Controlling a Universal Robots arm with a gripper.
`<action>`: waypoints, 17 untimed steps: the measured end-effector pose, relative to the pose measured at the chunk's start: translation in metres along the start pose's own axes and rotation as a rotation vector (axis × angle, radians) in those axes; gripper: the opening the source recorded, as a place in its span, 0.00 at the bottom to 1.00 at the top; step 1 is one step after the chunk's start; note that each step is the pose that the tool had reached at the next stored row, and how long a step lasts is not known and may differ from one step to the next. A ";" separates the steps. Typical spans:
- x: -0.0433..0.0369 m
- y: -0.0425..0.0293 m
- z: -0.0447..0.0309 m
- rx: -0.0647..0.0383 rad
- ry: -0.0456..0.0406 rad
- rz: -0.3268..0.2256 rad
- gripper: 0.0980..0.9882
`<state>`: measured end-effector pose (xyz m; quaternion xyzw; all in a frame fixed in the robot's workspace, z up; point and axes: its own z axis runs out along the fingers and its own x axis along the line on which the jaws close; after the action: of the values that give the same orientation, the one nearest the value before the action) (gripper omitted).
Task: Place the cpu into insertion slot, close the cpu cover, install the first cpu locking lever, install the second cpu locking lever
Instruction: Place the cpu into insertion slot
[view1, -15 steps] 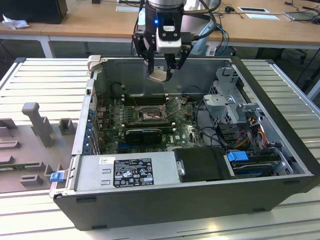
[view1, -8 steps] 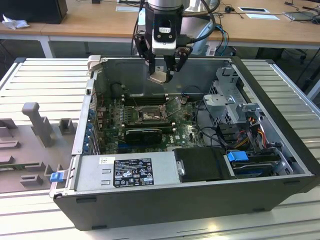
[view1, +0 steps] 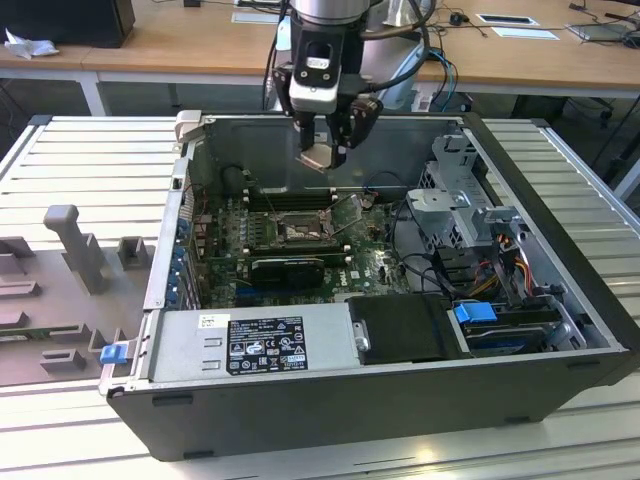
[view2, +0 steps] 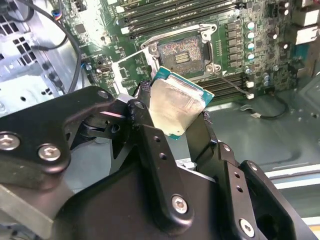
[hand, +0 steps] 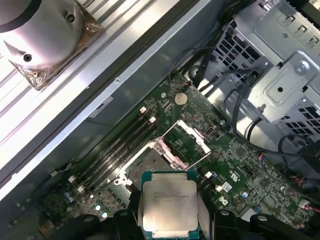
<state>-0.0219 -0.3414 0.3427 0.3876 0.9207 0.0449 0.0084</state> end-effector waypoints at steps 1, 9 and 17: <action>0.0000 0.0000 0.0004 0.000 -0.0010 0.011 0.48; -0.0002 -0.0007 0.0077 -0.002 -0.0075 0.083 0.48; -0.0003 -0.0016 0.0176 -0.005 -0.0240 0.268 0.48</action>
<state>-0.0219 -0.3414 0.3251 0.5077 0.8603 0.0433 0.0143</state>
